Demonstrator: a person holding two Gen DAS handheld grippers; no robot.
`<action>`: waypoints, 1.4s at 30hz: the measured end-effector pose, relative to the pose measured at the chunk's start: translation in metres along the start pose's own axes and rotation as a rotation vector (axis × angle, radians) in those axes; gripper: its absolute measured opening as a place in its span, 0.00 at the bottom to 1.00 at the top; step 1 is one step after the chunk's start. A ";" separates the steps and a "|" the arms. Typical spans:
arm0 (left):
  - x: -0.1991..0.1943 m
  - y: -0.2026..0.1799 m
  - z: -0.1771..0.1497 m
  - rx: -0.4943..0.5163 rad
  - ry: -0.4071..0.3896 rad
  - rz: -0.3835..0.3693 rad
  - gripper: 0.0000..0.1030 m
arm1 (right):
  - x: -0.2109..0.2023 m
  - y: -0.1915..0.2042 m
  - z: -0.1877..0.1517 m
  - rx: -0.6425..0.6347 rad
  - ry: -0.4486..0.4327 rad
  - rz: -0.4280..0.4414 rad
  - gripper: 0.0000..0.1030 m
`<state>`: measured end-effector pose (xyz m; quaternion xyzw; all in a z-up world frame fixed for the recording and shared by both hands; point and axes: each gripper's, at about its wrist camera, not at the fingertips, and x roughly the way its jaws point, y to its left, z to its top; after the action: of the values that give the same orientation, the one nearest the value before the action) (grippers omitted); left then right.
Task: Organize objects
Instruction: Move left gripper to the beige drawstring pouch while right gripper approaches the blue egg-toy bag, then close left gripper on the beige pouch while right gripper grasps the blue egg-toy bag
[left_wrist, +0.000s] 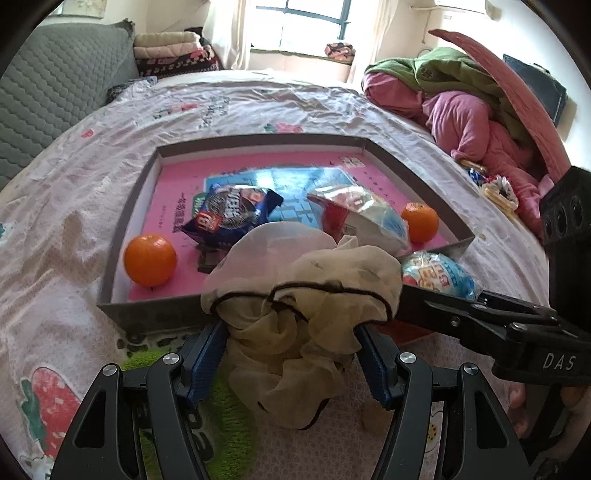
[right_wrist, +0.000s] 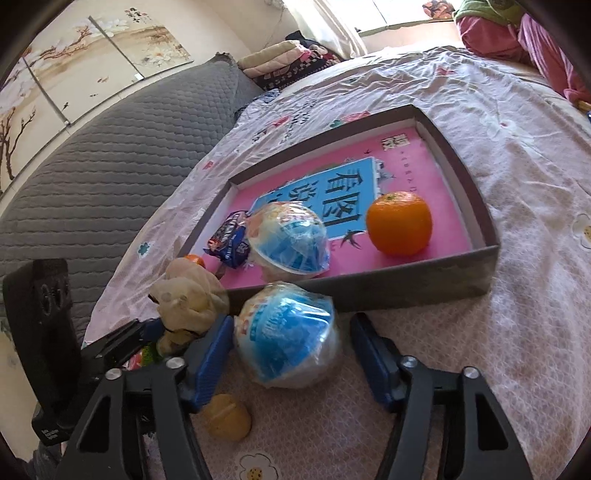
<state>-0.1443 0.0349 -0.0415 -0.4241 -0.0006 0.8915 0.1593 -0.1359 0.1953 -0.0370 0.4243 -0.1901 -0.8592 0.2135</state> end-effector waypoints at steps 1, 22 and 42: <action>0.001 -0.001 0.000 0.005 0.000 0.003 0.66 | 0.002 0.001 0.000 -0.007 0.005 0.000 0.56; -0.035 -0.013 -0.003 0.019 -0.103 -0.043 0.22 | -0.050 0.051 -0.011 -0.292 -0.240 -0.118 0.55; -0.063 -0.004 0.004 0.003 -0.178 -0.003 0.22 | -0.074 0.062 -0.012 -0.355 -0.345 -0.188 0.55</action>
<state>-0.1091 0.0212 0.0097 -0.3427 -0.0141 0.9255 0.1606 -0.0724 0.1807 0.0357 0.2433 -0.0296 -0.9548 0.1683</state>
